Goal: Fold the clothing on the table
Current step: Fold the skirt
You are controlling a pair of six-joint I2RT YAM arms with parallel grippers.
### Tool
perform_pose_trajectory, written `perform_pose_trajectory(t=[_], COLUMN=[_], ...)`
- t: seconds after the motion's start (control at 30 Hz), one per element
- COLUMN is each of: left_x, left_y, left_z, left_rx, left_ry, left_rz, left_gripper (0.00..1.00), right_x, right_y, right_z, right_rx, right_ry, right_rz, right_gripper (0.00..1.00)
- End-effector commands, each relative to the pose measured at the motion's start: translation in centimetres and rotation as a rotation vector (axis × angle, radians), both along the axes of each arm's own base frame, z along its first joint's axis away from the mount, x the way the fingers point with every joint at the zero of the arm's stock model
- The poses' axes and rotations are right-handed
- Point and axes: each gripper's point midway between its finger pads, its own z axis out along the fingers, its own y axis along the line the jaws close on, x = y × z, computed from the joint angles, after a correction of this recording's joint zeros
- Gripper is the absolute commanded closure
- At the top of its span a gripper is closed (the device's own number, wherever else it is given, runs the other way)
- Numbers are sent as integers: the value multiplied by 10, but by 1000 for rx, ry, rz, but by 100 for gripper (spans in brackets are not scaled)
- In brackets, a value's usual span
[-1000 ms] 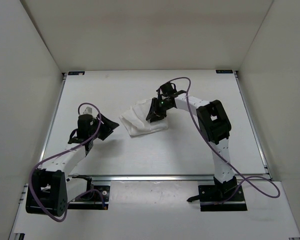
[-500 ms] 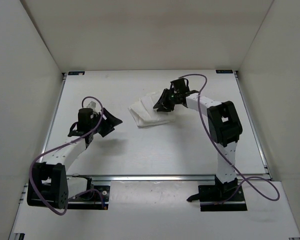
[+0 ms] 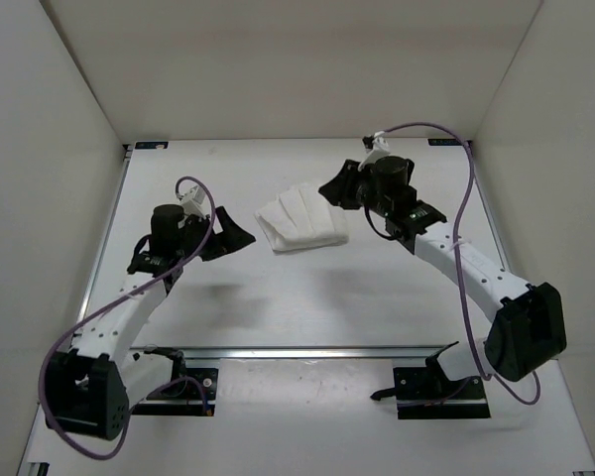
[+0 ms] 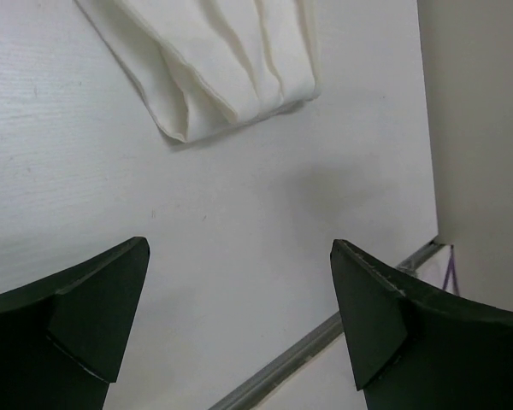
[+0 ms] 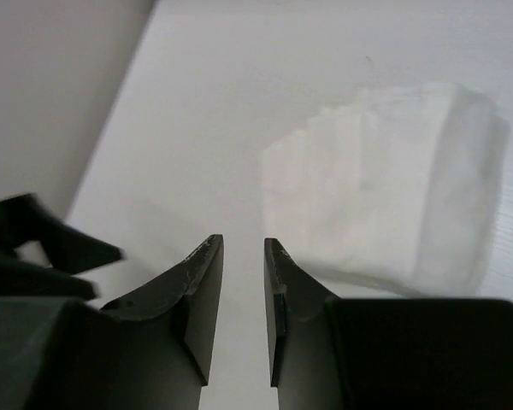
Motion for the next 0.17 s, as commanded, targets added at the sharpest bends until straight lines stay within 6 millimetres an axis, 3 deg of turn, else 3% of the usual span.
perform_pose_trajectory(t=[0.0, 0.13], left_x=[-9, -15], left_y=[5, 18], left_z=[16, 11], left_rx=[119, 172], left_ry=[-136, -99], left_rz=[-3, -4], left_gripper=[1, 1], right_x=[7, 10], right_y=[-38, -56], right_z=[-55, -80], right_rx=[-241, -286], right_ry=[-2, 37], right_rz=[-128, -127], right_gripper=[78, 88])
